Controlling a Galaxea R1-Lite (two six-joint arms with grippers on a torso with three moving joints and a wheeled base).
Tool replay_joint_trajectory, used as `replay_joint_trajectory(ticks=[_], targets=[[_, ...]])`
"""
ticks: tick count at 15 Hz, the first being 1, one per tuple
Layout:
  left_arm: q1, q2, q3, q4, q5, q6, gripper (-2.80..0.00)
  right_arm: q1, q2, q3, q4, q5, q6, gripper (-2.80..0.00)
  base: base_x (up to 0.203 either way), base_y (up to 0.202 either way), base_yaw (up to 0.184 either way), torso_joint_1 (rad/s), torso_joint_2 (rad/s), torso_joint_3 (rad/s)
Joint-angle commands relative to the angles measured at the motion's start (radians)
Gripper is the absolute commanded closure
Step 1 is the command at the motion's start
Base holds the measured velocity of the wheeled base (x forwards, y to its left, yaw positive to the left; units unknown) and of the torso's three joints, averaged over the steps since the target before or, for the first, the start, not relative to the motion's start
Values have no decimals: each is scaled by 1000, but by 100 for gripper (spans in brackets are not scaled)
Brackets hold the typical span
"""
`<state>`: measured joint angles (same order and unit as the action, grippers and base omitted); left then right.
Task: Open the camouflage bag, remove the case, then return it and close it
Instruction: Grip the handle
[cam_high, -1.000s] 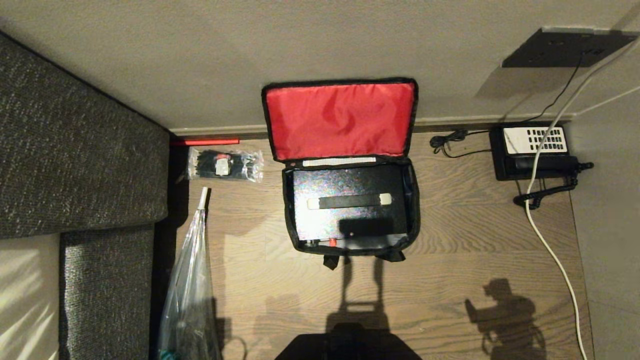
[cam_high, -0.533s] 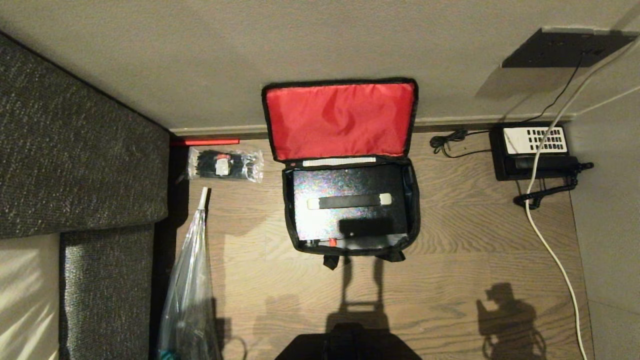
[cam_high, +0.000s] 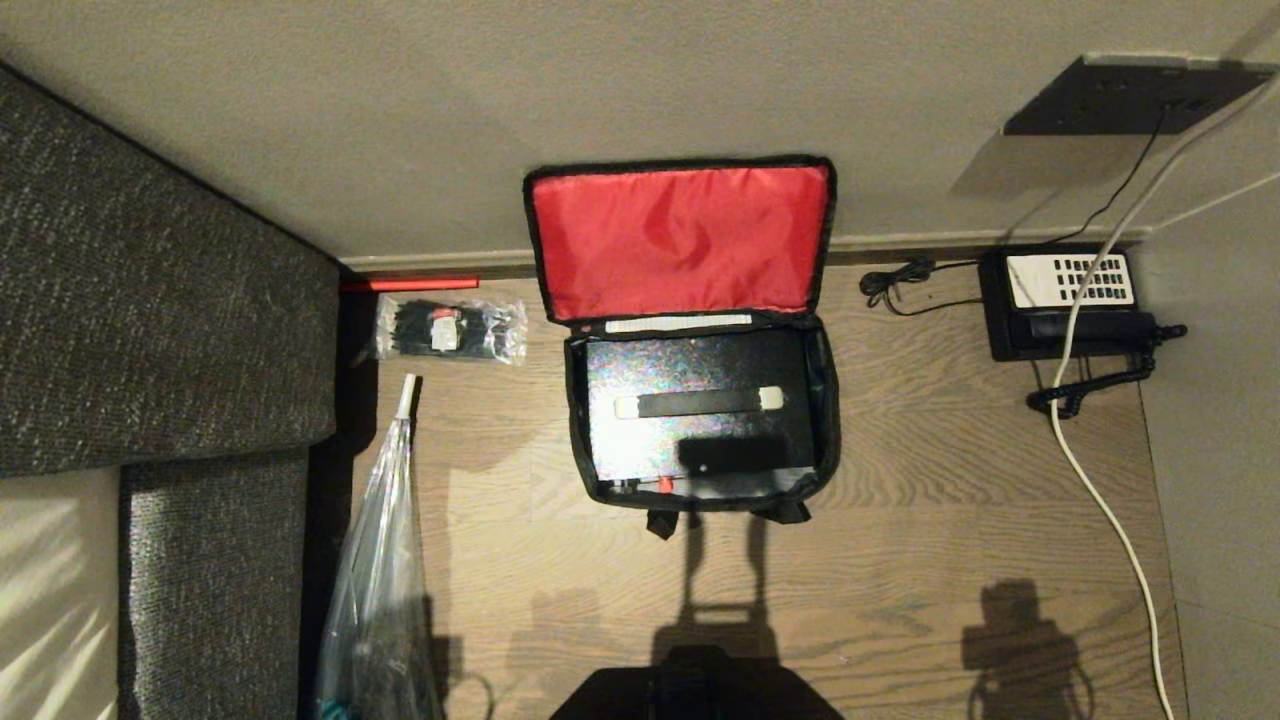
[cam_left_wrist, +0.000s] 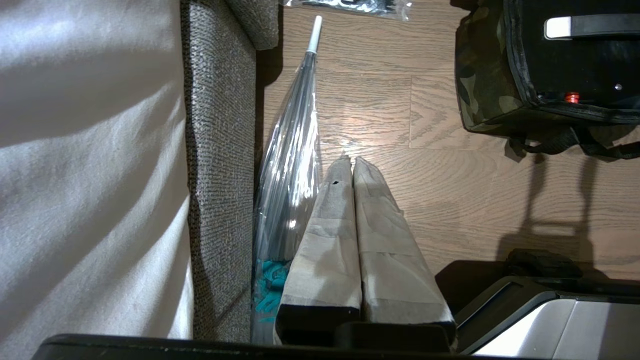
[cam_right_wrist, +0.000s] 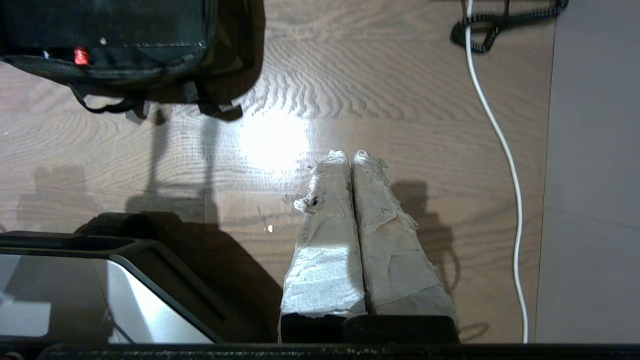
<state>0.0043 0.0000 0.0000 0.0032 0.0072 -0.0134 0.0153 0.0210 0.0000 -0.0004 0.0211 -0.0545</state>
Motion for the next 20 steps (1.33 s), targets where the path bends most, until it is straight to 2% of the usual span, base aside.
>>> replay_joint_trajectory(ticks=[1,5,20], targets=[[0,0,3,0,0,0,0,0,-23,0,2,-2,8,0,0,0,0,0,0,0],[0,0,3,0,0,-2,0,0,-23,0,-1,-16,35,0,0,0,0,0,0,0],[0,0,3,0,2,-5,0,0,-23,0,-1,-16,36,0,0,0,0,0,0,24]])
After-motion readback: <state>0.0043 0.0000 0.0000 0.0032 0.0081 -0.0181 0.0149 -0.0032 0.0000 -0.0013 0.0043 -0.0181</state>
